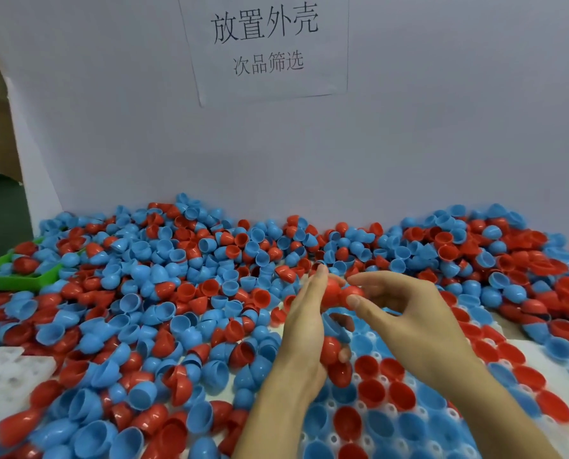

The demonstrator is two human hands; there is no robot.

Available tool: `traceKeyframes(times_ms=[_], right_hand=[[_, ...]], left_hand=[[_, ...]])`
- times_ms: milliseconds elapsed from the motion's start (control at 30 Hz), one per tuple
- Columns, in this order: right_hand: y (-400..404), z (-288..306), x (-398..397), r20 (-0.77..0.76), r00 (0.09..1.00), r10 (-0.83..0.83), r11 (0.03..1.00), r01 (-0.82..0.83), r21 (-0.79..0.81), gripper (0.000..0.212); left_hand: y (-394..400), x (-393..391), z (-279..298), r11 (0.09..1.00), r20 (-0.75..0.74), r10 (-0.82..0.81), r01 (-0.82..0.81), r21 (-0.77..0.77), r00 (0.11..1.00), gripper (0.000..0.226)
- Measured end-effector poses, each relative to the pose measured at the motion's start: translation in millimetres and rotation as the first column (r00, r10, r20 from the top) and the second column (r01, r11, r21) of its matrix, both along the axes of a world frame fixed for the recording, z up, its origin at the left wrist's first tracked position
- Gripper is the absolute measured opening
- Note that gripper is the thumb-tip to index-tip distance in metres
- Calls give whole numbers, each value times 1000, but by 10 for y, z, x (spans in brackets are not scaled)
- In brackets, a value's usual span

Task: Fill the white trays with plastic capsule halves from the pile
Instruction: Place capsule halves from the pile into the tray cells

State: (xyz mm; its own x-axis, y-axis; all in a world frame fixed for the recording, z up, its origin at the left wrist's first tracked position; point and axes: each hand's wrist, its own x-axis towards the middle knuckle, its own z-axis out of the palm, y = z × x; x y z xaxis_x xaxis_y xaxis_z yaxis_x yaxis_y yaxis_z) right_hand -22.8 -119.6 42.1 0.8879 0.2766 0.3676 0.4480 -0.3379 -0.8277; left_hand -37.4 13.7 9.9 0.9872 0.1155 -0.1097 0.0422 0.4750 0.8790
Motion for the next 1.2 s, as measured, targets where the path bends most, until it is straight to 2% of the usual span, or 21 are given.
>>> traceKeyframes(times_ms=[67,133,333,500,600,733,933,1200], right_hand=[[-20,7,13,2,1000,-31,998,31,55,21],[-54,6,35,18,997,-79,993,77,88,25],[-116,-5,42,62,996,-70,998,69,11,37],[-146,3,34,31,999,25,999,-25,-22,36],[-163,9,34,7,998,59,998,-59,-19,35],[-189,9,60,70,997,28,999,-25,-47,33],[-193,9,99,154,983,-98,995,95,29,13],[-165,52,74,5,999,-41,999,41,-25,15]], left_hand=[[-10,7,-8,1000,-18,13,-12,29,1000,72],[-25,1,0,999,-22,36,-36,7,999,78],[-24,11,-17,998,17,33,-34,54,999,44],[-35,5,-15,997,-17,11,-9,74,1000,43],[-39,-6,-7,997,-14,19,-18,73,1000,51],[-31,-5,5,995,81,47,-54,83,996,38],[-29,-9,16,994,171,50,-66,88,984,37],[-48,-41,30,985,232,1,-41,169,973,41]])
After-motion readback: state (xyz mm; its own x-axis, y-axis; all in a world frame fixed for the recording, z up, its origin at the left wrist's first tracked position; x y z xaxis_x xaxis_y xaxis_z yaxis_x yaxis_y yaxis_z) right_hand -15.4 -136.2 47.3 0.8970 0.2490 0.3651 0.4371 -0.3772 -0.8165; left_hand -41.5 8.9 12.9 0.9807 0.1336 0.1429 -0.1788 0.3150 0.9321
